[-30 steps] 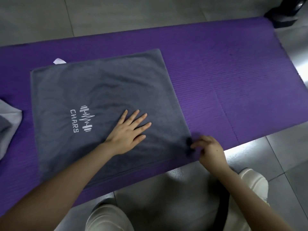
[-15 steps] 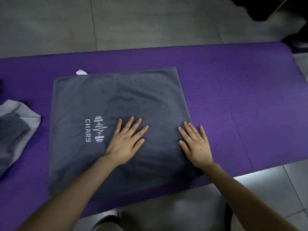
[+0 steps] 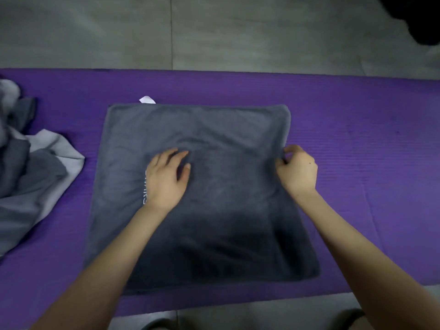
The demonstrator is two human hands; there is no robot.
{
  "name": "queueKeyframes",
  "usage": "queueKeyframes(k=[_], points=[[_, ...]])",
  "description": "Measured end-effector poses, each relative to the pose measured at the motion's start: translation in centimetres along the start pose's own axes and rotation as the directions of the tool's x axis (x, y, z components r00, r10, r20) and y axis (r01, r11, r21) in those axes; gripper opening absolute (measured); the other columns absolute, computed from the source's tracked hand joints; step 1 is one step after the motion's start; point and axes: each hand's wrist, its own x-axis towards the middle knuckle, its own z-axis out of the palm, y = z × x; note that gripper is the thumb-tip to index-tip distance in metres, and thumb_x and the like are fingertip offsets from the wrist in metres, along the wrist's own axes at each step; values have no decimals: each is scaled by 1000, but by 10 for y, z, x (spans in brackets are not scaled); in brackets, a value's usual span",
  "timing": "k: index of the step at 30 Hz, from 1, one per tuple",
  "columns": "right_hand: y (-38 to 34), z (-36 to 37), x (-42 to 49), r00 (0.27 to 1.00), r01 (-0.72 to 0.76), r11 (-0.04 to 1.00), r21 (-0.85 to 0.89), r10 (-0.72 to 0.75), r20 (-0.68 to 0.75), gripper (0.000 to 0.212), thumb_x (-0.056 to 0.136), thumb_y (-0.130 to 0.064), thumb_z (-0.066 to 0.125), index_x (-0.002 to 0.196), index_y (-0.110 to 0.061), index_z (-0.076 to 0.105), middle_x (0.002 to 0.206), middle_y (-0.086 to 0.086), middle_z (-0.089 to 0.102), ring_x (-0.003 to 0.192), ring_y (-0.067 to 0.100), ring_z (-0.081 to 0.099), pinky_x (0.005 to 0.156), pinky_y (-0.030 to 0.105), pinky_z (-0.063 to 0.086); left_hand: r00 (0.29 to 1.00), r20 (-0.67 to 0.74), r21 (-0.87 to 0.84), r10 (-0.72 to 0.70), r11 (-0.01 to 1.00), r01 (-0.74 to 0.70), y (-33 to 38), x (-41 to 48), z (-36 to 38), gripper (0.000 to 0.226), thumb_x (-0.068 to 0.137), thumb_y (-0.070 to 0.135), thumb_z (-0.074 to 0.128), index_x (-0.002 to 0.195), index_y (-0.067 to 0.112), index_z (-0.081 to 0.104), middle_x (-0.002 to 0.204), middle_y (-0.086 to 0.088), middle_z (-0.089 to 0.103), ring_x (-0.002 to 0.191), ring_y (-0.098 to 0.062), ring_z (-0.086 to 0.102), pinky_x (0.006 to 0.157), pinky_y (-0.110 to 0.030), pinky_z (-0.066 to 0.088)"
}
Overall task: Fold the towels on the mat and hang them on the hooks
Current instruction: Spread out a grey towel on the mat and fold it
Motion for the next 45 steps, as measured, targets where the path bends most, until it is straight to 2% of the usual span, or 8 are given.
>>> queueKeyframes(k=[9, 16, 21, 25, 29, 33, 39, 45], points=[[-122, 36, -76, 782, 543, 839, 23, -515, 351, 35, 91, -30, 52, 124, -17, 54, 114, 7, 64, 109, 29, 57, 85, 36, 44, 767, 186, -669, -614, 493, 557, -37, -49, -65, 24, 92, 1, 47, 80, 19, 58, 72, -4, 60, 50, 3, 56, 53, -13, 49], [-27, 29, -107, 836, 314, 937, -156, -195, 513, 57, 79, -52, 64, 126, -23, 52, 118, 3, 61, 112, 28, 55, 87, 36, 47, 661, 443, -661, -605, 277, 697, -26, -74, -83, 21, 94, 7, 48, 79, 16, 59, 72, -6, 59, 52, -7, 58, 49, -16, 50], [-13, 17, -114, 864, 456, 813, -364, -304, 402, 28, 78, -47, 66, 91, -23, 65, 96, 1, 64, 105, 27, 54, 86, 35, 34, 643, 530, -651, -553, 220, 726, -14, -101, -97, 17, 94, 9, 50, 82, 14, 61, 75, -5, 60, 65, -15, 57, 61, -23, 52], [-53, 2, -128, 828, 457, 886, -83, -390, 402, 22, 78, -36, 70, 92, -21, 65, 85, -2, 63, 92, 26, 59, 77, 32, 41, 634, 534, -657, -559, 199, 728, -15, -121, -111, 16, 93, 11, 50, 82, 14, 62, 76, -5, 61, 68, -15, 58, 69, -28, 50], [-105, 15, -155, 690, 309, 928, 209, -370, 622, 24, 83, -27, 69, 102, -13, 63, 79, 0, 57, 74, 17, 56, 66, 31, 51, 602, 547, -646, -582, 163, 745, -18, -131, -119, 17, 94, 13, 49, 82, 13, 61, 78, -6, 61, 70, -17, 58, 71, -29, 50], [-126, 29, -164, 269, 11, 991, 134, -132, 954, 36, 96, -21, 51, 132, -14, 45, 107, 16, 56, 74, 23, 62, 50, 26, 55, 532, 578, -585, -618, 141, 799, -24, -134, -114, 17, 94, 20, 49, 83, 14, 60, 85, -8, 63, 72, -19, 60, 73, -32, 53], [-127, 41, -100, 728, 140, 974, 181, -225, 648, 23, 91, -12, 46, 72, -19, 57, 68, 7, 63, 42, 9, 57, 40, 17, 43, 533, 610, -503, -586, 234, 832, -21, -134, -95, 16, 94, 19, 50, 79, 16, 55, 80, -5, 57, 71, -19, 56, 63, -30, 51], [-152, 71, -33, 907, 299, 936, 183, -339, 250, 22, 90, -23, 51, 90, -10, 69, 96, 16, 70, 94, 32, 64, 81, 36, 50, 565, 573, -463, -594, 335, 821, -23, -130, -82, 13, 91, 13, 53, 79, 17, 57, 72, -4, 58, 59, -14, 56, 42, -17, 48]])
